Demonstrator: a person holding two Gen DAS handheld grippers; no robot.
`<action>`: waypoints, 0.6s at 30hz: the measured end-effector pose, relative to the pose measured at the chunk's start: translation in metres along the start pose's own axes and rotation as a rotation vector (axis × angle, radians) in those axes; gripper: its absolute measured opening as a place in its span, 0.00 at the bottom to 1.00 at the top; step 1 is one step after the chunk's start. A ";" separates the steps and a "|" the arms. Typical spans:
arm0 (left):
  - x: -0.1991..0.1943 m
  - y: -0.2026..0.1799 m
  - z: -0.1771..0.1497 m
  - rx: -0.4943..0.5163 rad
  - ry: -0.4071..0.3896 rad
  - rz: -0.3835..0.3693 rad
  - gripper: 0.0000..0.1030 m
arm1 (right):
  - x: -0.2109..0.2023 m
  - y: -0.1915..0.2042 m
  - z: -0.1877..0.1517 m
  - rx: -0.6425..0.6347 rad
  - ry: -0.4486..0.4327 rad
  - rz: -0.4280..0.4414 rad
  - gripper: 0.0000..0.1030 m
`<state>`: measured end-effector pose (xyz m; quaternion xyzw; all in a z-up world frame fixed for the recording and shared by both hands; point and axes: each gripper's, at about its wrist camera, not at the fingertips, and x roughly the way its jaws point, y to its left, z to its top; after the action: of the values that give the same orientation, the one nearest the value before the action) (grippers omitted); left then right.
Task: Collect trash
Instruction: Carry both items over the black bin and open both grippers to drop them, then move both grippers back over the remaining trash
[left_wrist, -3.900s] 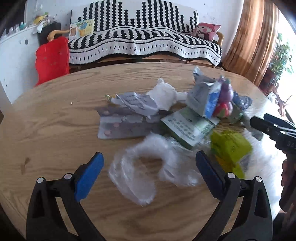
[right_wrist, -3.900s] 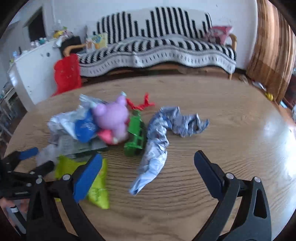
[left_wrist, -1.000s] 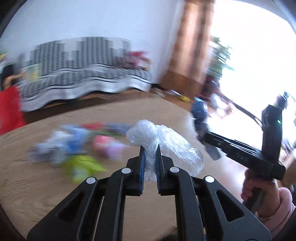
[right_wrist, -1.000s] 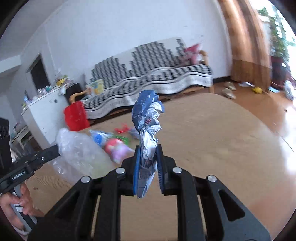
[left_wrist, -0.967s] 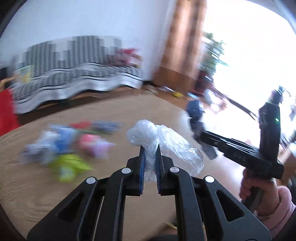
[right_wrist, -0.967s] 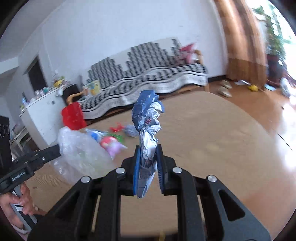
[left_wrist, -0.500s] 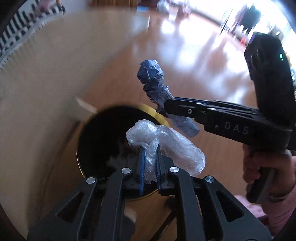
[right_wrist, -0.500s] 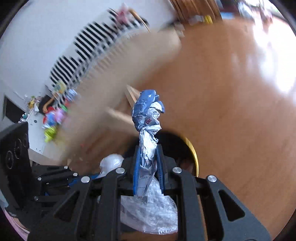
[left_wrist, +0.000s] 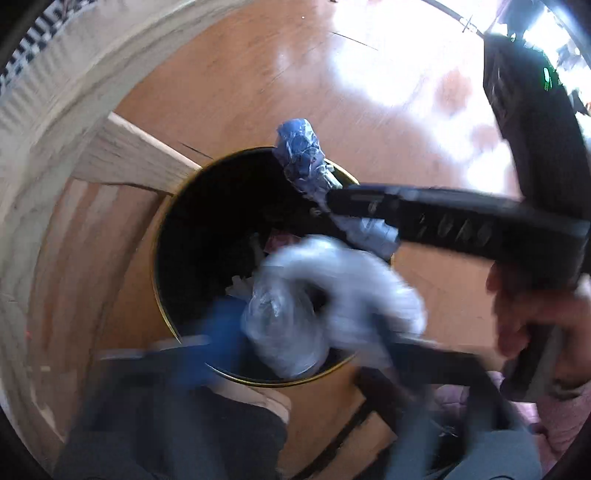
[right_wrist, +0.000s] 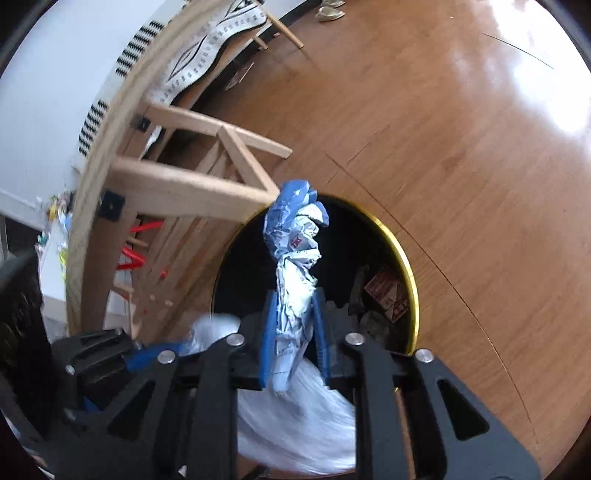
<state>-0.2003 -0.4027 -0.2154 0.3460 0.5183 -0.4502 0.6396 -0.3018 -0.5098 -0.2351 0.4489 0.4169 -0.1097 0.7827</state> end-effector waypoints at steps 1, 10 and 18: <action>-0.004 -0.003 -0.001 0.017 -0.017 -0.001 0.93 | -0.007 -0.002 0.003 0.019 -0.024 -0.004 0.82; -0.102 0.002 -0.005 -0.034 -0.347 0.060 0.94 | -0.083 0.007 0.013 -0.041 -0.273 -0.201 0.94; -0.216 0.122 -0.072 -0.334 -0.604 0.266 0.94 | -0.089 0.081 0.014 -0.220 -0.382 -0.218 0.94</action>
<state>-0.1239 -0.2469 -0.0241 0.1529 0.3230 -0.3543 0.8642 -0.3060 -0.4922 -0.1149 0.2843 0.3166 -0.2305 0.8751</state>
